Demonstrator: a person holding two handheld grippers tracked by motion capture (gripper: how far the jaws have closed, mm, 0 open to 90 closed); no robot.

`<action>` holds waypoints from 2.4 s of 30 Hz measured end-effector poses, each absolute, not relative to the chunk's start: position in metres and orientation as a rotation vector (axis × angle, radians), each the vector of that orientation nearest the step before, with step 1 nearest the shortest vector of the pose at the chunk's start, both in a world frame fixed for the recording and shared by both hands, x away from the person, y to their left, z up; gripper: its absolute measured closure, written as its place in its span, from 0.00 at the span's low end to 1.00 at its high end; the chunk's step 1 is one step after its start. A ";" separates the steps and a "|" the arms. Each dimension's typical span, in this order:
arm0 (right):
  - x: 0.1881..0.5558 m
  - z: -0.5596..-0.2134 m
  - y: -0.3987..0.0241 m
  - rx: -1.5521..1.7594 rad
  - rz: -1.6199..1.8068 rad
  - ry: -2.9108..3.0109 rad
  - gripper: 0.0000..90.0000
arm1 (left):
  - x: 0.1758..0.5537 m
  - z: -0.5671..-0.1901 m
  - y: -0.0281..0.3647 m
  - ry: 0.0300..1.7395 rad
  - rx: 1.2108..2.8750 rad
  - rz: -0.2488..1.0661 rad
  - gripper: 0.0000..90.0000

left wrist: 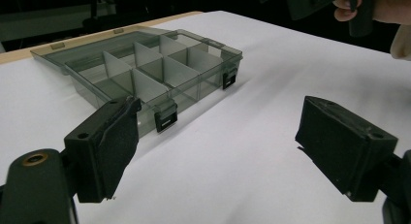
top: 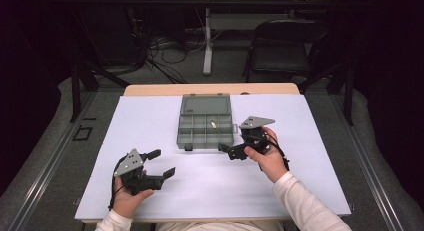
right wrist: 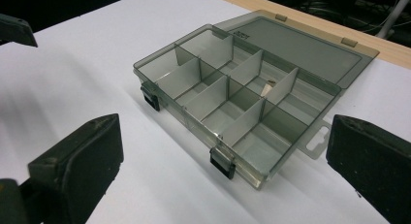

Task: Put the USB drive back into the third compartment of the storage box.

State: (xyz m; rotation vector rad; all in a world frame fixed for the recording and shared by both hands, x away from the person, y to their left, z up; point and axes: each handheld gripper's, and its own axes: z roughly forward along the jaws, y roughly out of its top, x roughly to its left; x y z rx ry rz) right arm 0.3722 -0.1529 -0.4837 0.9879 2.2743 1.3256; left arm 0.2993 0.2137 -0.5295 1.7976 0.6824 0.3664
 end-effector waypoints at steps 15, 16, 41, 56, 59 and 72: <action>0.329 -0.489 -0.200 1.020 1.350 2.169 0.00 | 0.299 -0.528 0.218 0.702 1.782 0.393 0.17; 0.326 -0.489 -0.203 1.027 1.351 2.161 0.00 | 0.299 -0.528 0.218 0.701 1.788 0.393 0.17; 0.307 -0.531 -0.249 1.122 1.321 2.065 0.00 | 0.303 -0.530 0.226 0.735 1.767 0.414 0.17; 0.316 -0.551 -0.261 1.228 1.288 2.065 0.00 | 0.304 -0.531 0.228 0.740 1.771 0.418 0.17; 0.317 -0.553 -0.261 1.236 1.289 2.065 0.00 | 0.304 -0.531 0.228 0.741 1.774 0.421 0.17; 0.317 -0.554 -0.259 1.232 1.255 2.067 0.00 | 0.303 -0.531 0.228 0.748 1.777 0.429 0.17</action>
